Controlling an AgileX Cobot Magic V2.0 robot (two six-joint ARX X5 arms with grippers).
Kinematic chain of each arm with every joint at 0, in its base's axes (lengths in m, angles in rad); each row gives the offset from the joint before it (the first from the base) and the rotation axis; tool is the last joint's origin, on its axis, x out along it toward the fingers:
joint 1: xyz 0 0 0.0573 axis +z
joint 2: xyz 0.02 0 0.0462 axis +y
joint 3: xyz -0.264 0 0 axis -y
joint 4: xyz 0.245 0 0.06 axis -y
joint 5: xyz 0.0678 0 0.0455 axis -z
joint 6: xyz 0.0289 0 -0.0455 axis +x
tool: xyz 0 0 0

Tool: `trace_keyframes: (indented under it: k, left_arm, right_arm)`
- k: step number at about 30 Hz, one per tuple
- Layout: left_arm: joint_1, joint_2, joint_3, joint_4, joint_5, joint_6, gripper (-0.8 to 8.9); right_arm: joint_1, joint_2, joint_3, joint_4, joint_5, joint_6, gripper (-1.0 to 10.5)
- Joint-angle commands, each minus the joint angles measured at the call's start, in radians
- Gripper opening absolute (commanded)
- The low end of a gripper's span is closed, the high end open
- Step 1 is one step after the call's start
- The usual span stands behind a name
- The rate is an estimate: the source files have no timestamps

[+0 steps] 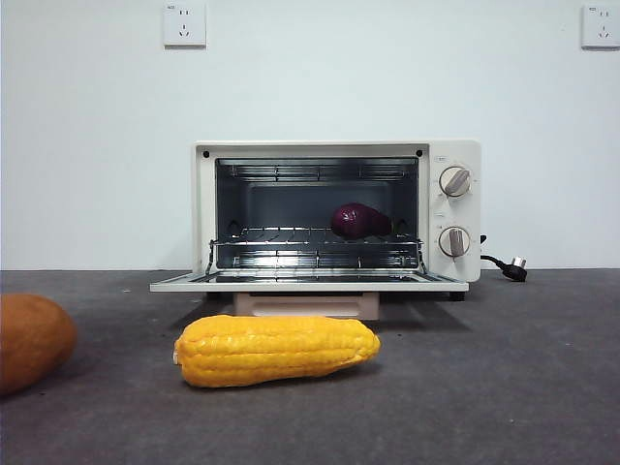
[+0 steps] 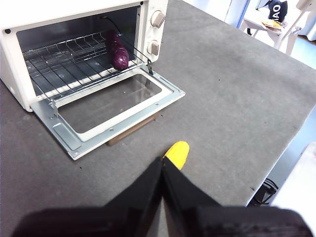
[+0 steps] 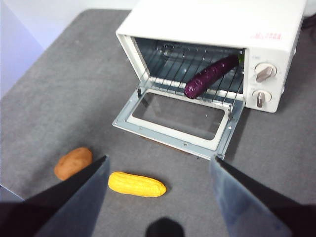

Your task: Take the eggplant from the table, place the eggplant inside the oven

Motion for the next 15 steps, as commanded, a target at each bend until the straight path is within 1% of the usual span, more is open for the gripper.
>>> trace_keyframes:
  k: [1,5,7,12,13,14,15]
  left_arm:
    - [-0.003,0.0,-0.006,0.013,0.001,-0.004,-0.06]
    - [-0.003,0.0,-0.006,0.017,0.001,-0.004,-0.06]
    - [-0.003,0.003,-0.006,0.027,0.0,-0.003,-0.06]
    - [-0.003,0.021,-0.006,0.07,0.001,-0.005,-0.06]
    - [-0.003,0.027,-0.006,0.074,0.001,-0.005,-0.06]
    - [-0.003,0.035,-0.006,0.076,0.001,-0.005,-0.06]
    - [-0.003,0.043,-0.006,0.079,0.001,-0.005,-0.06]
  right_arm:
    - [0.001,-0.019,0.003,0.002,0.006,-0.01,3.3]
    - [0.001,-0.037,0.003,-0.032,0.008,-0.011,1.8]
    - [0.001,-0.04,0.003,-0.05,0.008,-0.012,1.5]
    - [0.001,-0.052,0.003,-0.1,0.008,-0.015,1.5]
    - [0.001,-0.055,0.003,-0.111,0.008,-0.018,0.9]
    - [0.001,-0.06,0.003,-0.122,0.008,-0.03,0.2]
    - [0.001,-0.063,0.003,-0.13,0.008,-0.041,-0.2]
